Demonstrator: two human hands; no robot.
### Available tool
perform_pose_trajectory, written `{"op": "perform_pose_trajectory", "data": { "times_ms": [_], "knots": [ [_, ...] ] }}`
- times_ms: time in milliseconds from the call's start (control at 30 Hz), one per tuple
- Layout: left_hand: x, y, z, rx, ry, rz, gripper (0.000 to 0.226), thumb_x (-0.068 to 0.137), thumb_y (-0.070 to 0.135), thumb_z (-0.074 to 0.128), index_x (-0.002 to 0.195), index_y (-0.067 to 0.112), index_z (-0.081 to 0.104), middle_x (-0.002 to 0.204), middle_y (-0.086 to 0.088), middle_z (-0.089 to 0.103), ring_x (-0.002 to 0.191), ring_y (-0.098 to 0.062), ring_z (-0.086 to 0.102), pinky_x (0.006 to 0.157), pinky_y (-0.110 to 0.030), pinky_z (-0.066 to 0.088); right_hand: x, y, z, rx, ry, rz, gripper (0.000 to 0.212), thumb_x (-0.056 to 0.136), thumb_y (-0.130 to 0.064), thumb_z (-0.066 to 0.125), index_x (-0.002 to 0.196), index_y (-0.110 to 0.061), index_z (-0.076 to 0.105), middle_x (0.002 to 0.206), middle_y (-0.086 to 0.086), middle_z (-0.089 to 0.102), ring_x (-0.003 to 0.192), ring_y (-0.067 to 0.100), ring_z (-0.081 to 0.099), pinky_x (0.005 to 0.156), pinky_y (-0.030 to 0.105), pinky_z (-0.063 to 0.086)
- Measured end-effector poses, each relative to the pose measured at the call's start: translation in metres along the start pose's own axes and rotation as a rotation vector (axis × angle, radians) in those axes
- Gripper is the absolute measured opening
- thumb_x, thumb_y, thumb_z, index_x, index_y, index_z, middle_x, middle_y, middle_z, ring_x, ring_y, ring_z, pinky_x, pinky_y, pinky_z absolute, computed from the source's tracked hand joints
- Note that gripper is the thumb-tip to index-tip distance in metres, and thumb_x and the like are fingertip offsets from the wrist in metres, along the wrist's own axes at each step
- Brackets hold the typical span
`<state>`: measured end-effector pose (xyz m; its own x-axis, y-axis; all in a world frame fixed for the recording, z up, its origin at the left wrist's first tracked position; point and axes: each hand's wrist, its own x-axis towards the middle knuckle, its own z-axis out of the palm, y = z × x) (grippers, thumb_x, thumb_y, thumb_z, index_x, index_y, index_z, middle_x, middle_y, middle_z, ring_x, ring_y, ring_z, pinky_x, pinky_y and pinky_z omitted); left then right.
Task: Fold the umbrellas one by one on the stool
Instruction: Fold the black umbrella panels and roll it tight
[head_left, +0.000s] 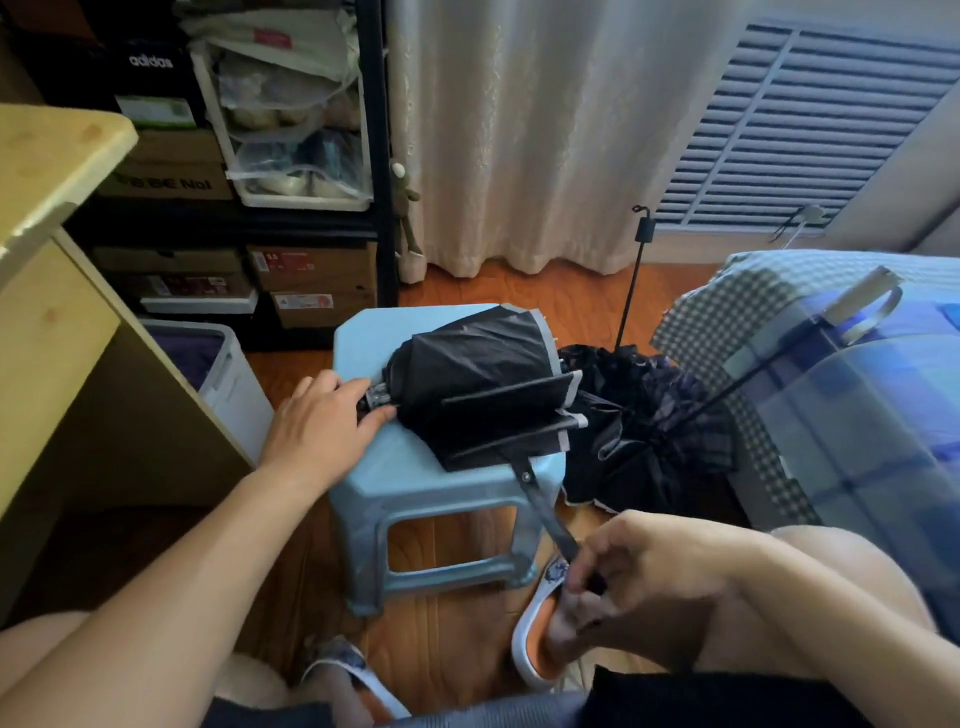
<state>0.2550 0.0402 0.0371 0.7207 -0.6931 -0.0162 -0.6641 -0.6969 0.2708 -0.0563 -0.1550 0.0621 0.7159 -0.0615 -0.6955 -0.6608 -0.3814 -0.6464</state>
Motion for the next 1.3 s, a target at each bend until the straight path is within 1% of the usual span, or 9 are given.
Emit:
{"op": "perform_pose_trajectory", "data": {
  "times_ms": [167,267,400,467,667,867,933,1133,1300],
  "knots": [
    [-0.001,0.002,0.001,0.006,0.003,-0.017,0.062,0.098,0.061,0.049,0.148,0.023,0.052,0.125,-0.011,0.057,0.117,-0.032,0.051,0.095,-0.044,0.046,0.006,0.011,0.006,0.308,0.137,0.104,0.016,0.084,-0.02,0.08,0.097,-0.011,0.076,0.099,0.01,0.078,0.09,0.018,0.073,0.087,0.034,0.056],
    [0.0,0.004,0.0,0.035,-0.023,-0.039,0.063,0.099,0.061,0.047,0.15,0.024,0.048,0.128,-0.012,0.055,0.12,-0.034,0.049,0.099,-0.045,0.044,0.026,0.006,0.012,0.233,0.41,0.155,0.011,0.088,-0.017,0.073,0.095,-0.009,0.07,0.088,0.013,0.075,0.079,0.026,0.069,0.08,0.046,0.059],
    [-0.002,0.006,0.0,0.13,-0.12,-0.028,0.066,0.099,0.059,0.049,0.155,0.027,0.032,0.138,-0.012,0.046,0.128,-0.035,0.041,0.106,-0.049,0.037,0.05,-0.016,0.013,0.686,0.526,0.126,0.007,0.094,-0.007,0.066,0.093,-0.01,0.06,0.085,0.009,0.054,0.073,0.017,0.052,0.066,0.029,0.044],
    [-0.003,0.001,-0.001,0.102,-0.121,-0.028,0.067,0.098,0.053,0.055,0.154,0.027,0.031,0.139,-0.012,0.045,0.13,-0.035,0.041,0.106,-0.05,0.038,0.06,-0.021,0.019,0.824,0.48,0.176,0.005,0.092,-0.01,0.069,0.095,-0.012,0.065,0.091,0.003,0.061,0.079,0.015,0.054,0.075,0.029,0.044],
    [-0.004,-0.014,-0.006,-0.065,-0.016,0.032,0.028,0.094,0.039,0.068,0.11,0.023,0.051,0.107,-0.004,0.057,0.106,-0.032,0.058,0.08,-0.043,0.047,0.077,-0.026,0.052,0.924,0.506,0.111,0.063,0.087,-0.042,0.08,0.14,-0.018,0.057,0.139,-0.001,0.059,0.133,0.026,0.049,0.119,0.047,0.033],
    [-0.011,-0.016,-0.01,-0.086,-0.042,0.037,0.022,0.101,0.049,0.048,0.105,0.028,0.056,0.106,-0.002,0.063,0.102,-0.033,0.061,0.08,-0.044,0.051,0.075,-0.031,0.046,0.917,0.669,-0.011,0.011,0.093,-0.02,0.075,0.095,-0.01,0.072,0.104,0.008,0.077,0.104,0.024,0.069,0.103,0.043,0.049],
    [-0.013,-0.015,-0.012,-0.092,-0.063,0.003,0.03,0.103,0.051,0.041,0.101,0.027,0.058,0.104,-0.004,0.066,0.1,-0.034,0.062,0.08,-0.045,0.051,0.067,-0.038,0.036,0.941,0.662,-0.091,0.017,0.097,-0.014,0.069,0.081,-0.012,0.064,0.092,0.012,0.074,0.09,0.023,0.07,0.088,0.037,0.053],
    [-0.016,-0.01,-0.024,-0.705,-0.289,-0.183,0.033,0.091,0.048,0.072,0.098,0.02,0.056,0.066,-0.002,0.064,0.057,-0.019,0.056,0.056,-0.034,0.045,0.027,-0.066,-0.002,0.82,0.634,-0.254,0.017,0.103,-0.017,0.06,0.088,-0.01,0.058,0.071,0.009,0.063,0.068,0.021,0.061,0.067,0.027,0.051],
    [-0.024,-0.009,-0.024,-1.12,-0.462,-0.381,0.03,0.091,0.017,0.077,0.109,0.008,0.054,0.072,-0.005,0.052,0.048,-0.014,0.044,0.047,-0.028,0.036,0.019,-0.071,-0.027,0.837,0.583,-0.233,0.018,0.104,-0.017,0.058,0.087,-0.01,0.057,0.066,0.005,0.053,0.061,0.019,0.053,0.07,0.032,0.047]
  ]
}}
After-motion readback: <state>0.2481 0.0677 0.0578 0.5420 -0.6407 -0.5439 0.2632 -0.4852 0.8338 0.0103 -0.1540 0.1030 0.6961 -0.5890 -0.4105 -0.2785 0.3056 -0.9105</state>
